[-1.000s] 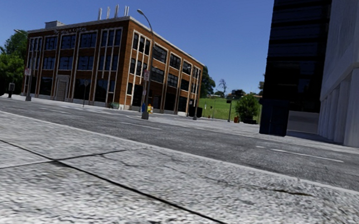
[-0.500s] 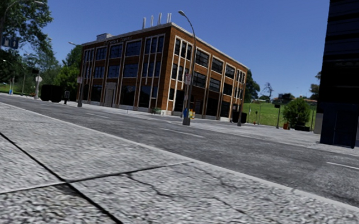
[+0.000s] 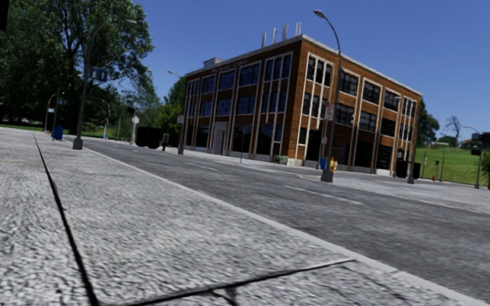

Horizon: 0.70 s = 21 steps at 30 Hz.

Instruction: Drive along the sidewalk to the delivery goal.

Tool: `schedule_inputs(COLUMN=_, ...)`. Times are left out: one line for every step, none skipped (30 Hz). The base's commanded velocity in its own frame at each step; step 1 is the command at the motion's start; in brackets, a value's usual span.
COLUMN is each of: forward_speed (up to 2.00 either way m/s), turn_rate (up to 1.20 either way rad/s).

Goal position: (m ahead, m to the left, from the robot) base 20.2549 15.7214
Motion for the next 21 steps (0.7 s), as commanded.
schedule_inputs(forward_speed=1.77, turn_rate=0.63)
schedule_inputs(forward_speed=1.77, turn_rate=0.63)
schedule_inputs(forward_speed=1.77, turn_rate=0.63)
schedule_inputs(forward_speed=1.77, turn_rate=0.63)
schedule_inputs(forward_speed=1.77, turn_rate=0.63)
schedule_inputs(forward_speed=1.77, turn_rate=0.63)
schedule_inputs(forward_speed=1.77, turn_rate=0.63)
schedule_inputs(forward_speed=1.77, turn_rate=0.63)
schedule_inputs(forward_speed=1.77, turn_rate=0.63)
schedule_inputs(forward_speed=1.77, turn_rate=0.63)
schedule_inputs(forward_speed=1.77, turn_rate=0.63)
schedule_inputs(forward_speed=1.77, turn_rate=0.63)
schedule_inputs(forward_speed=1.77, turn_rate=0.63)
schedule_inputs(forward_speed=1.77, turn_rate=0.63)
schedule_inputs(forward_speed=1.77, turn_rate=0.63)
schedule_inputs(forward_speed=1.77, turn_rate=0.63)
schedule_inputs(forward_speed=1.79, turn_rate=0.63)
schedule_inputs(forward_speed=1.84, turn_rate=0.63)
schedule_inputs(forward_speed=1.84, turn_rate=0.63)
schedule_inputs(forward_speed=1.9, turn_rate=0.63)
schedule_inputs(forward_speed=1.92, turn_rate=0.63)
